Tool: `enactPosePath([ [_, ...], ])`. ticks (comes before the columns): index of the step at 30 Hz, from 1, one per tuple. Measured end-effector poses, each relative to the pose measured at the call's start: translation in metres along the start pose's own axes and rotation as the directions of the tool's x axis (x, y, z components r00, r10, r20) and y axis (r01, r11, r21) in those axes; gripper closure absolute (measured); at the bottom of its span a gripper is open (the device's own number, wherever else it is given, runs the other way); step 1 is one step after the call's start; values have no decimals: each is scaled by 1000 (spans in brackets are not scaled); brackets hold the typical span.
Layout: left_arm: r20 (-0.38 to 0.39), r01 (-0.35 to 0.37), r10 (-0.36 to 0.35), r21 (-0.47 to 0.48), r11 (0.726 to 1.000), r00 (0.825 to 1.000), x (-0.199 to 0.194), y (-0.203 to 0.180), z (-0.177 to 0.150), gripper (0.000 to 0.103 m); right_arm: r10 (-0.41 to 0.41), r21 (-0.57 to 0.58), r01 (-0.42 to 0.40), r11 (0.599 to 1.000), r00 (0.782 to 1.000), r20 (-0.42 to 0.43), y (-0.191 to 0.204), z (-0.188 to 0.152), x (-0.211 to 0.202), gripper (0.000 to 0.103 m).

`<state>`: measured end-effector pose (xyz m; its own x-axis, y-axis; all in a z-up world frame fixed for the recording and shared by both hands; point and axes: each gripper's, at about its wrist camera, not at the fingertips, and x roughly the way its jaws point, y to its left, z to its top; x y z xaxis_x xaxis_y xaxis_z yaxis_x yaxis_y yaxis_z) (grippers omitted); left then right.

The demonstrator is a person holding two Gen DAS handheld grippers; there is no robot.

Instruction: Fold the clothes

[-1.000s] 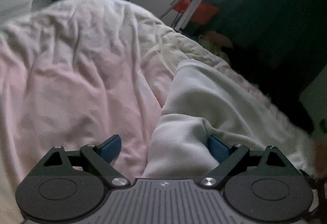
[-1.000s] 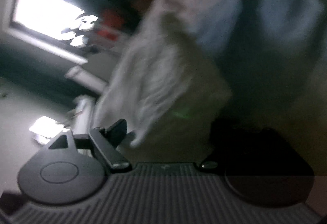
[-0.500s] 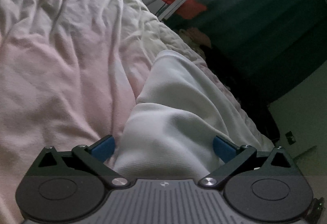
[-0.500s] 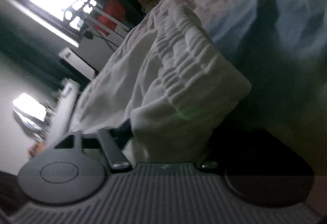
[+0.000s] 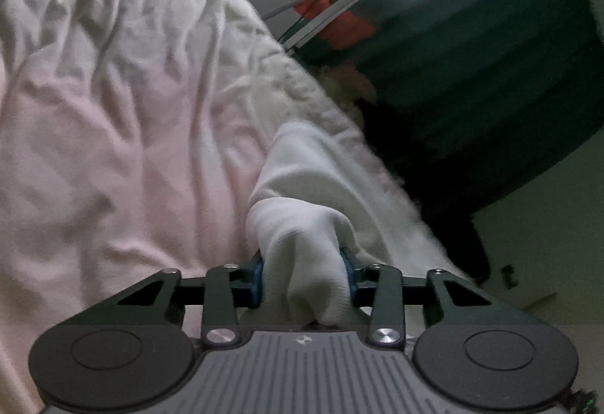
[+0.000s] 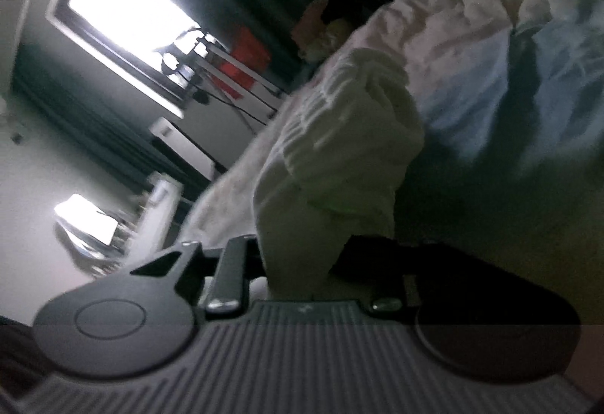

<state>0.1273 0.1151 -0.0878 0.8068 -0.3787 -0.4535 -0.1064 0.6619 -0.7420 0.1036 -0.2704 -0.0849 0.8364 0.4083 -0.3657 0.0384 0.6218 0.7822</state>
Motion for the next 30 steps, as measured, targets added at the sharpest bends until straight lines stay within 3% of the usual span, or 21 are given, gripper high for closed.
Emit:
enactPosePath([
  [6, -21, 108, -107, 57, 992, 994, -3, -78, 21, 67, 59, 47, -64, 997, 994, 90, 12, 46, -42, 73],
  [9, -52, 140, -136, 94, 986, 989, 24, -134, 26, 67, 49, 65, -59, 996, 988, 146, 8, 89, -59, 73],
  [14, -101, 206, -195, 121, 971, 976, 114, -229, 17, 67, -23, 51, 11, 999, 967, 255, -17, 176, -79, 74],
  [18, -141, 230, -208, 167, 959, 968, 210, -304, 6, 67, -117, 44, 108, 993, 927, 355, -45, 244, -78, 74],
  [22, -178, 261, -221, 251, 932, 959, 286, -357, -22, 67, -203, 83, 185, 979, 886, 416, -89, 289, -69, 74],
  [26, -258, 316, -244, 291, 903, 935, 343, -343, -58, 66, -262, 125, 230, 965, 855, 449, -150, 282, -55, 73],
  [28, -285, 326, -225, 382, 865, 932, 358, -319, -80, 66, -293, 166, 245, 955, 857, 423, -180, 254, -48, 73],
  [30, -308, 335, -221, 390, 858, 925, 358, -283, -94, 65, -320, 196, 261, 945, 864, 389, -203, 222, -44, 73],
])
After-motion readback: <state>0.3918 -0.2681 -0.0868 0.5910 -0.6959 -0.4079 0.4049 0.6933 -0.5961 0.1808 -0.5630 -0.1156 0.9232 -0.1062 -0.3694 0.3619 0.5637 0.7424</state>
